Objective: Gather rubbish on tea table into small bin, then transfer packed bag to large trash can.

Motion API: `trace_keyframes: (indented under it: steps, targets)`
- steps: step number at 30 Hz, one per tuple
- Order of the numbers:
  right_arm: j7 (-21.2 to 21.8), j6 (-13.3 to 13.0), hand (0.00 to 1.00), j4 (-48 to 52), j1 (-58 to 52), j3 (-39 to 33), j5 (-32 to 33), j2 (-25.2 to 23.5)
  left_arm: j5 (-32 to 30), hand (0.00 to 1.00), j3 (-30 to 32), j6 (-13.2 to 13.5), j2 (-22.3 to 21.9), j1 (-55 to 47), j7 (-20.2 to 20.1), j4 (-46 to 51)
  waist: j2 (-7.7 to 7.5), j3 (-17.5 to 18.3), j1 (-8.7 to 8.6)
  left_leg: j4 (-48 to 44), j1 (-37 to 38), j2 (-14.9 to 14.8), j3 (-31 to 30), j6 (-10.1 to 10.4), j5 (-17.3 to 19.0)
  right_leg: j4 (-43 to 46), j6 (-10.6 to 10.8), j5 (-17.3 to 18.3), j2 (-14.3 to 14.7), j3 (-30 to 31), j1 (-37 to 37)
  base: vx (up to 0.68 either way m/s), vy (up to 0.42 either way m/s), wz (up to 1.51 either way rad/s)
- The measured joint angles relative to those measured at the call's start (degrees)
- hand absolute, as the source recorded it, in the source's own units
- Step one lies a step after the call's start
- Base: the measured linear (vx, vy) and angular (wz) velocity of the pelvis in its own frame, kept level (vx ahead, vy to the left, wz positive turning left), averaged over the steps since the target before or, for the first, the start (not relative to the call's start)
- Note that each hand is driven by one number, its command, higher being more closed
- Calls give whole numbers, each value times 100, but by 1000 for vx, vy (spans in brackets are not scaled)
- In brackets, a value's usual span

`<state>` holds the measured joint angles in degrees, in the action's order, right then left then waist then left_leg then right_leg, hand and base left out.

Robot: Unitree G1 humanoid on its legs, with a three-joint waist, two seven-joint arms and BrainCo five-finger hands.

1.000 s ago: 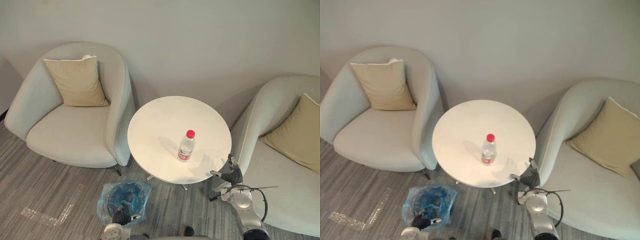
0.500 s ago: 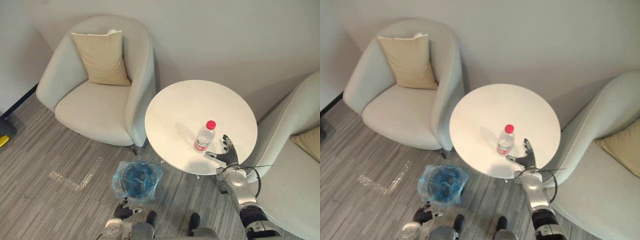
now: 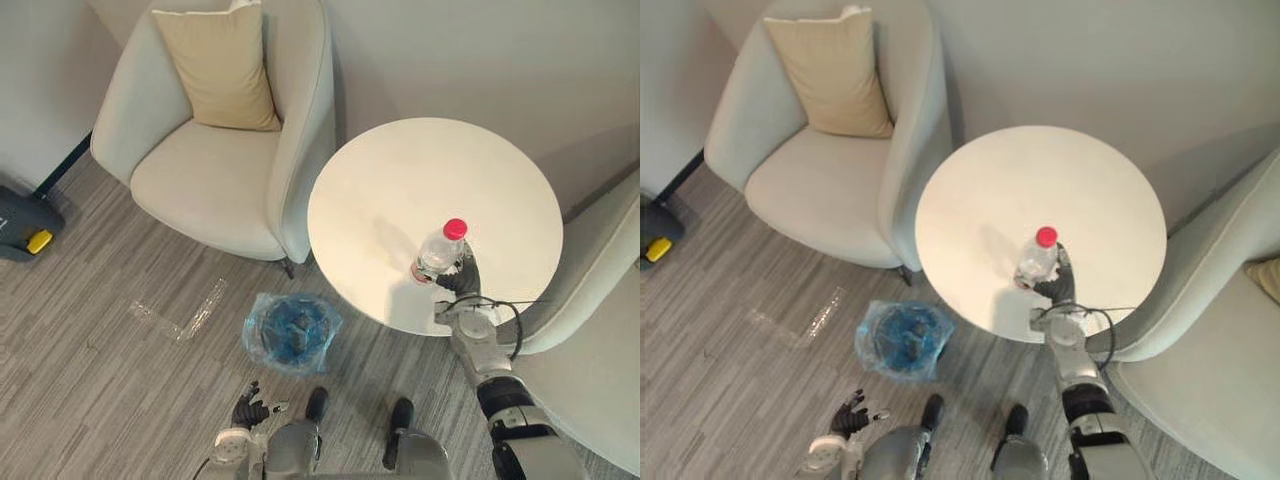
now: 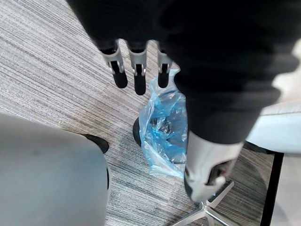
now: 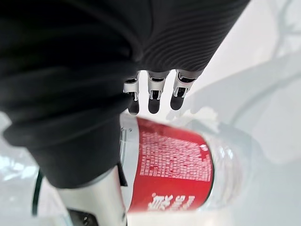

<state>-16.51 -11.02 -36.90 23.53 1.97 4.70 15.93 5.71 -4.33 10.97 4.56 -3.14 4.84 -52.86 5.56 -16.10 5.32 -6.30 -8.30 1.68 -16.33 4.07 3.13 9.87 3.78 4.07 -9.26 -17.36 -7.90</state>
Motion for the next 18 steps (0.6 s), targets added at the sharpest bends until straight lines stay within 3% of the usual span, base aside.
trace_keyframes:
  steps: [5, 12, 18]
  targets:
    - [-43, -38, 100, -35, 142, 53, 46, 25, 20, 0, 2, 10, -53, 44, 7, 5, 98, -88, 46, -37, -89, 2, -87, 13, -8, -1, -4, 4, -1, -87, -22, -14, -14, 9]
    - [-27, -37, 100, 21, 123, 127, 200, -34, 12, 0, 3, 38, -65, 68, 6, 63, 85, -157, 91, -62, -158, 4, -171, 20, -12, -36, -6, 6, 2, -163, -21, 0, -10, 7]
    - [34, -64, 100, 1203, -638, 114, -12, -45, -67, 0, 23, 21, -65, 76, 8, 67, 62, -165, 50, -56, -113, -3, -149, 19, -12, -209, 10, -74, 30, -134, 88, 4, -1, -1]
